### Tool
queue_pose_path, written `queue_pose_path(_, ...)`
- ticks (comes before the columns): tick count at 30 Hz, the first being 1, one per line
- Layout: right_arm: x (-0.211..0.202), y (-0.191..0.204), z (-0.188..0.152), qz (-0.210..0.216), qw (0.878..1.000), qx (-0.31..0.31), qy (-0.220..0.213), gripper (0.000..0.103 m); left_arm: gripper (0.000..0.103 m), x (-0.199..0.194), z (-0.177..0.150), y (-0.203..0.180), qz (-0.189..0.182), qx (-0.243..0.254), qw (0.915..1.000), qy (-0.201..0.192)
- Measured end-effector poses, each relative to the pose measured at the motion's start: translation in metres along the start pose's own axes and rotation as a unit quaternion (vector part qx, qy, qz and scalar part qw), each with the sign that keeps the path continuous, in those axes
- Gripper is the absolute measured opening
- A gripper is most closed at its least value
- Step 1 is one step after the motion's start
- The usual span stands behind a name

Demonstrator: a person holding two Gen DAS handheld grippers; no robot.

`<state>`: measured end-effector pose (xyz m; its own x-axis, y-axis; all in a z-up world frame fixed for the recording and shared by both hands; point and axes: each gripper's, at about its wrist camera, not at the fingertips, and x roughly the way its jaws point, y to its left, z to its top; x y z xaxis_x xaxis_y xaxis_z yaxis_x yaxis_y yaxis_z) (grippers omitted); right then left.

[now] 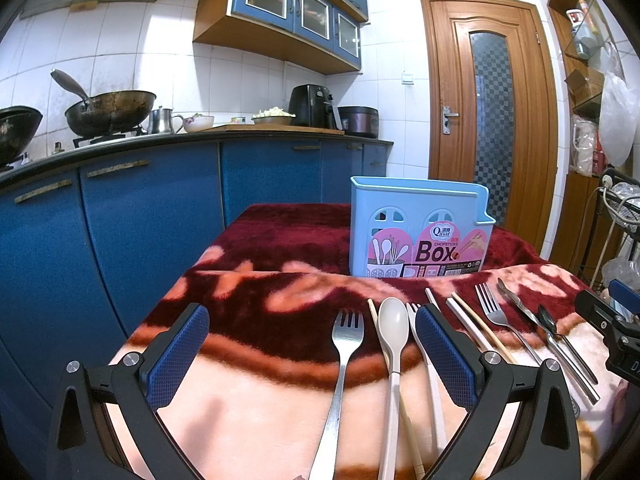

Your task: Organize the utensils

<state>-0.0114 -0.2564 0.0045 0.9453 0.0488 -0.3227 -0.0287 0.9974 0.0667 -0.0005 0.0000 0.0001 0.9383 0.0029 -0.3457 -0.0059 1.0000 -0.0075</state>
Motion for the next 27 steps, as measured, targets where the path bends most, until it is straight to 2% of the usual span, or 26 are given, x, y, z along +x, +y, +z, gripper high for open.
queue_pose_path(20, -0.0003, -0.0003, 0.0004, 0.0, 1.0, 0.0, 0.0, 0.103, 0.102, -0.0001, 0.0, 0.0, 0.0, 0.0, 1.0, -0.001)
queue_pose_path(27, 0.0031, -0.0026, 0.0042, 0.006, 1.0, 0.009, 0.021, 0.103, 0.102, 0.0004, 0.0053, 0.0005, 0.002, -0.001, 1.0, 0.01)
